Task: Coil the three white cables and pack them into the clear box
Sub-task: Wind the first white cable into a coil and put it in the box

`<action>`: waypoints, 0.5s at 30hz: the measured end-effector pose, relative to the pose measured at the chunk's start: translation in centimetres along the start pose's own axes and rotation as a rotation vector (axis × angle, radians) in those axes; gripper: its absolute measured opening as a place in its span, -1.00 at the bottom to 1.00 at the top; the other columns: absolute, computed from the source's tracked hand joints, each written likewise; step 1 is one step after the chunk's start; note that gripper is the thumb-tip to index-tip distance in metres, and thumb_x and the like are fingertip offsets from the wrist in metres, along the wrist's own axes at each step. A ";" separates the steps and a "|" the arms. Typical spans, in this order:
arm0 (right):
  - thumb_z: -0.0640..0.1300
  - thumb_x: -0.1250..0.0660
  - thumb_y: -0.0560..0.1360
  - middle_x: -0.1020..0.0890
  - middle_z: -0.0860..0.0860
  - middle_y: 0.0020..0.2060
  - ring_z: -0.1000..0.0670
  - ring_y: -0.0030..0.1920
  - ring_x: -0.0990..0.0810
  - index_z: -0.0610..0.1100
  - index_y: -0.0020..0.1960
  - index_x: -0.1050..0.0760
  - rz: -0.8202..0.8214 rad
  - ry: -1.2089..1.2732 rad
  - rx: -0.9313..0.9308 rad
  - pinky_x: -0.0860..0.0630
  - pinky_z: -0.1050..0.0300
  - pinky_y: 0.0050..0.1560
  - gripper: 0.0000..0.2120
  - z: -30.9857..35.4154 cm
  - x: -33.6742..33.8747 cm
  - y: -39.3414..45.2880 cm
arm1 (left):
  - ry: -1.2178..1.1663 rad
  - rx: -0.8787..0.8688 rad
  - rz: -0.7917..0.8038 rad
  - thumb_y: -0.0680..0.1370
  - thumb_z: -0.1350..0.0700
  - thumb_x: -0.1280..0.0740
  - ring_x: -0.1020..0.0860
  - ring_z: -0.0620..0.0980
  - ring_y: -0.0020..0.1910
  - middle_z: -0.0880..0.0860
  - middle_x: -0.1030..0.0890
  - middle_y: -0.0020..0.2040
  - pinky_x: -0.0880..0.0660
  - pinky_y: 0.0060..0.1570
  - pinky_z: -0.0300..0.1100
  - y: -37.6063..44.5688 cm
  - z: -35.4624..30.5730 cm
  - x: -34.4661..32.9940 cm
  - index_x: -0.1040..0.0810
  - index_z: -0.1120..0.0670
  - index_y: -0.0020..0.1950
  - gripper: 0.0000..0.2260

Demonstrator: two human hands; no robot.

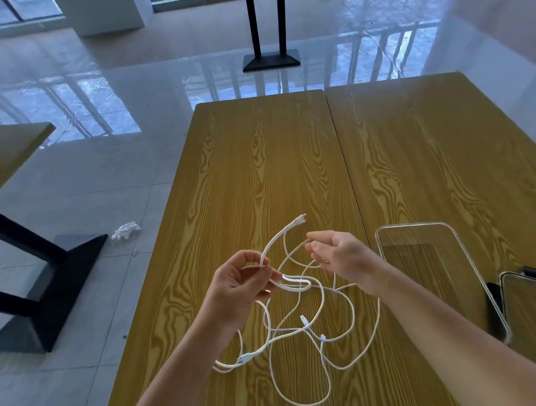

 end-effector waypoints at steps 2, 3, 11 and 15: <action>0.07 -0.18 0.64 -0.54 0.03 0.37 0.07 0.38 -0.48 0.04 0.40 -0.46 0.118 -0.089 0.086 -0.39 0.02 0.44 -0.64 0.8 -1.2 -1.4 | -0.014 -0.003 0.011 0.56 0.25 -0.34 -0.67 0.03 -0.20 0.11 -0.72 -0.17 -0.59 -0.11 -0.06 0.2 -0.3 -0.5 -0.52 0.17 -0.03 -0.98; 0.13 -0.18 0.63 -0.56 0.08 0.35 0.11 0.38 -0.47 0.07 0.37 -0.48 0.192 -0.126 0.110 -0.38 0.06 0.43 -0.64 1.1 -2.0 -2.2 | -0.026 0.000 0.018 0.54 0.21 -0.36 -0.67 0.03 -0.19 0.11 -0.72 -0.16 -0.59 -0.11 -0.08 0.3 -0.4 -0.7 -0.53 0.15 -0.03 -0.96; -0.05 -0.35 0.57 -0.62 0.09 -0.24 0.21 -0.32 -0.55 0.07 -0.05 -0.58 0.111 -0.579 0.278 -0.59 0.22 -0.23 -0.95 0.8 -1.3 -4.2 | -0.176 -0.033 0.033 0.47 0.10 -0.36 -0.63 -0.04 -0.24 0.03 -0.69 -0.22 -0.53 -0.12 -0.10 1.0 -3.2 -1.5 -0.52 0.09 -0.07 -0.90; -0.14 -0.31 0.60 -0.60 0.04 -0.35 0.19 -0.48 -0.46 0.00 -0.16 -0.58 -0.147 -0.569 0.324 -0.47 0.22 -0.44 -0.83 0.9 3.3 -3.9 | -0.226 -0.067 -0.026 0.49 0.05 -0.32 -0.62 -0.05 -0.25 0.01 -0.67 -0.25 -0.52 -0.14 -0.12 1.3 -4.5 -0.8 -0.50 0.07 -0.11 -0.90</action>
Point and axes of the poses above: each hand's wrist, its own y-axis towards the middle knuckle, its own x-axis out of the back of the hand, z = x × y, the point moved 7 cm from there along y, towards the middle knuckle
